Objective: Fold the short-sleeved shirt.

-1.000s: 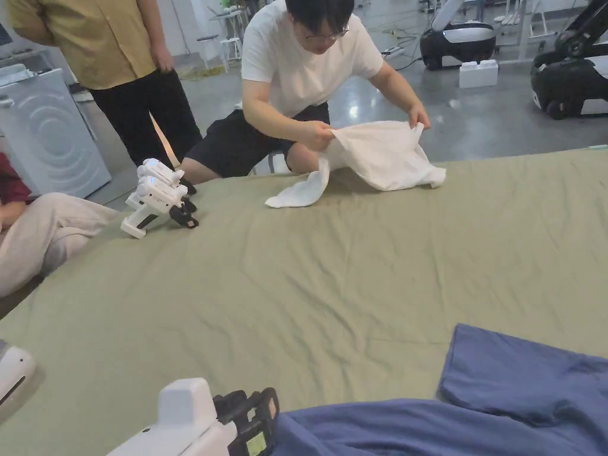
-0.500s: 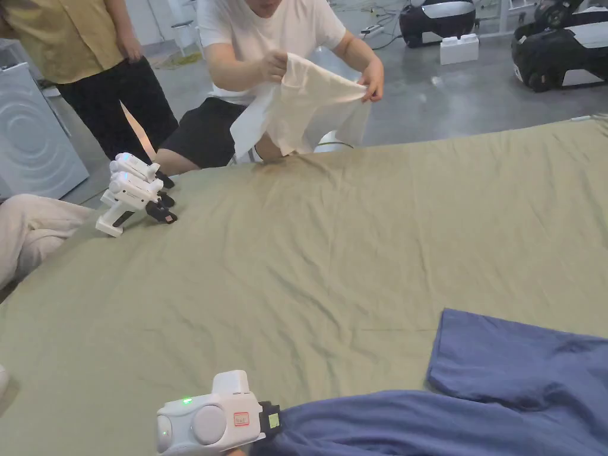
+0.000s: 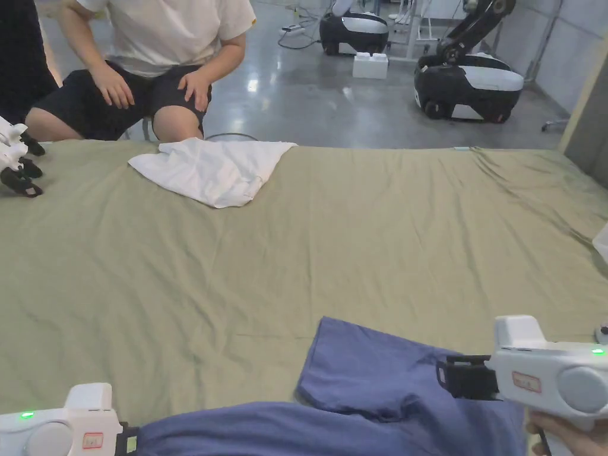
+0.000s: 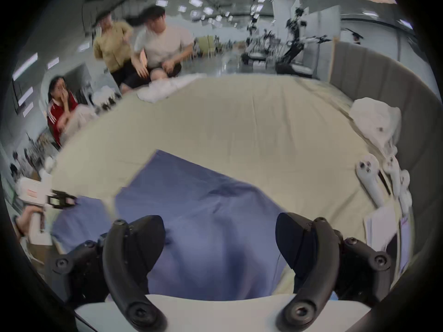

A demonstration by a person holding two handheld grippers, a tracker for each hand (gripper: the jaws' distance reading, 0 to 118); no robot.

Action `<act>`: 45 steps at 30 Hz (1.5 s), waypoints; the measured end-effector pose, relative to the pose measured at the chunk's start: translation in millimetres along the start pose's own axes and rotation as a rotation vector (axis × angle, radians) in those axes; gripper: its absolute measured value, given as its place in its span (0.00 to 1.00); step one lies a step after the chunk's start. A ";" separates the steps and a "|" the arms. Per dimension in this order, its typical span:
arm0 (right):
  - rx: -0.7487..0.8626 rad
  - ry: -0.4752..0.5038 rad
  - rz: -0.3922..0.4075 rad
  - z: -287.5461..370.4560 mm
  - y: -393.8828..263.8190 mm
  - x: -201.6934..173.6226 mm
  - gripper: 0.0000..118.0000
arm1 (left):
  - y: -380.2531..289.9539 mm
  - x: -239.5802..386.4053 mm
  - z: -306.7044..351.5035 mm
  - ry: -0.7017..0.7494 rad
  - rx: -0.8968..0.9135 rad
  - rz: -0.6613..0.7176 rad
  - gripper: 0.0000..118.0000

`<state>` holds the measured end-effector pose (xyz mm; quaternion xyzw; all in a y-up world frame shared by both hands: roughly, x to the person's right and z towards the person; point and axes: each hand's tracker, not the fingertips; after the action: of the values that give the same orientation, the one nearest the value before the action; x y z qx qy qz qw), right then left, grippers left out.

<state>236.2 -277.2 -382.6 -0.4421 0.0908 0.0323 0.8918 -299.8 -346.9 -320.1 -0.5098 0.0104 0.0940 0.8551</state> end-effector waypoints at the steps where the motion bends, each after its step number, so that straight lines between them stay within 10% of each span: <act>1: -0.032 -0.046 0.038 -22.2 9.0 3.7 0.80 | -0.1 -0.1 -0.4 -0.002 -0.005 0.000 0.05; 6: -0.149 -0.151 0.082 -100.5 35.6 22.1 0.75 | 0.9 -6.1 0.1 -0.024 -0.006 0.030 0.05; 9: -0.205 -0.050 0.007 -114.3 29.3 29.1 0.59 | -2.3 -3.7 -0.7 -0.019 0.005 0.023 0.05; 11: -0.158 -0.047 0.040 -102.2 27.3 27.4 0.32 | -3.2 -2.5 -1.8 -0.007 0.013 0.002 0.05; 12: -0.153 -0.036 0.063 -94.7 25.0 24.2 0.02 | -3.8 -1.3 -2.4 -0.001 0.015 -0.008 0.05; 31: 0.594 -0.022 -0.073 233.6 48.5 6.5 0.00 | 61.1 11.0 288.1 -0.223 0.699 -0.131 0.02; 45: 0.836 -0.189 -0.126 309.5 162.5 17.5 0.00 | 152.9 21.5 363.9 -0.080 0.966 -0.137 0.02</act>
<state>272.3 67.0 -329.7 -0.0426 -0.0130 -0.0214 0.9988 -333.3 45.1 -280.9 -0.0502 -0.0139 0.0414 0.9978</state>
